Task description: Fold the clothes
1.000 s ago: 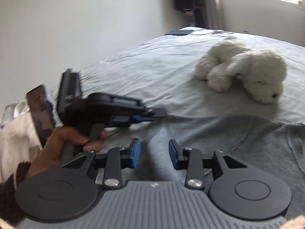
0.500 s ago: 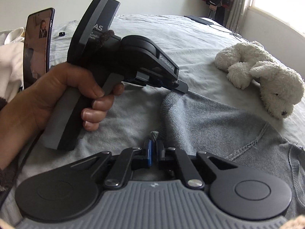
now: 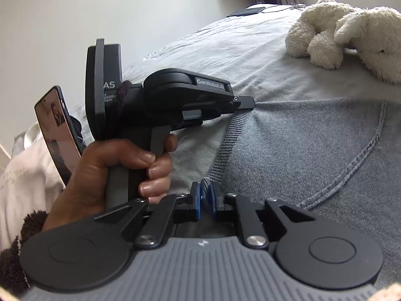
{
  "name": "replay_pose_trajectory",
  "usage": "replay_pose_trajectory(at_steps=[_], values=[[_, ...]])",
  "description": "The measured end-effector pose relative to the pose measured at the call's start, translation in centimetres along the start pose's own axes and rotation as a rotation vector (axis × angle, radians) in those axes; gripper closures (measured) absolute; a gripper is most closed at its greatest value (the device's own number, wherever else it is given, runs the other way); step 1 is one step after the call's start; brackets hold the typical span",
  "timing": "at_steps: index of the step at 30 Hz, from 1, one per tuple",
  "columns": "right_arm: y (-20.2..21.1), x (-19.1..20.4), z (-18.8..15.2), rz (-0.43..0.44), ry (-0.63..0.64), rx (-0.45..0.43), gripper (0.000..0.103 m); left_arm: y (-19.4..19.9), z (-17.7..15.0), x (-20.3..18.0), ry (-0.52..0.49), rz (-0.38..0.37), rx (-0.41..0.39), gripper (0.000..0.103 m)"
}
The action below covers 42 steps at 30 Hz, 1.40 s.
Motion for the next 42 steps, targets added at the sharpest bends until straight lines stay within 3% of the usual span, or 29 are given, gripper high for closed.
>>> replay_pose_trajectory(at_steps=[2, 4, 6, 7, 8, 13, 16, 21, 26, 28, 35, 39, 42], values=[[0.7, 0.0, 0.2, -0.004, -0.015, -0.012, 0.082, 0.1, 0.0, -0.2, -0.005, -0.002, -0.003, 0.098], [1.9, -0.1, 0.6, -0.019, -0.020, -0.037, 0.059, 0.3, 0.0, -0.5, -0.026, 0.007, -0.008, 0.095], [3.5, -0.5, 0.9, -0.045, -0.016, -0.069, 0.059, 0.8, 0.4, -1.0, -0.047, 0.023, -0.023, 0.086], [4.4, -1.0, 1.1, -0.063, -0.022, -0.083, 0.059, 1.2, 0.6, -1.4, -0.062, 0.020, -0.046, 0.071], [5.3, -1.5, 1.2, -0.082, -0.027, -0.097, 0.059, 1.5, 0.8, -1.7, -0.076, 0.017, -0.068, 0.066], [11.1, -6.7, 1.3, -0.242, -0.043, -0.172, 0.059, 2.4, 0.9, -4.0, -0.154, -0.013, -0.079, 0.065], [15.2, -11.4, 1.4, -0.359, -0.099, -0.220, 0.059, 2.9, 0.1, -7.1, -0.279, -0.059, -0.064, 0.062], [22.3, -18.8, 0.4, -0.550, -0.144, -0.268, 0.059, 1.4, -3.2, -12.4, -0.514, -0.093, 0.065, 0.060], [24.8, -23.8, -1.4, -0.677, -0.083, -0.211, 0.059, -1.4, -5.1, -17.2, -0.653, -0.133, 0.187, 0.060], [24.7, -25.3, -1.6, -0.700, -0.049, -0.193, 0.059, -2.6, -5.8, -19.1, -0.688, -0.153, 0.218, 0.060], [23.3, -28.0, -1.3, -0.722, 0.109, -0.129, 0.059, -6.4, -8.6, -24.3, -0.799, -0.184, 0.212, 0.060], [22.5, -28.9, -0.9, -0.664, 0.128, -0.126, 0.062, -8.7, -10.3, -25.8, -0.817, -0.188, 0.217, 0.061], [22.0, -29.1, -0.1, -0.596, 0.092, -0.156, 0.062, -10.0, -11.2, -26.3, -0.832, -0.161, 0.204, 0.069]])
Point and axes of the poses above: each gripper's, at about its wrist camera, not at the fingertips, and y roughly against the way its jaws point, x to its left, z to its top, the point moved 6 cm from there along -y, roughly the way its jaws point, and after that the axes turned 7 degrees about -x, right-handed, at the moved point
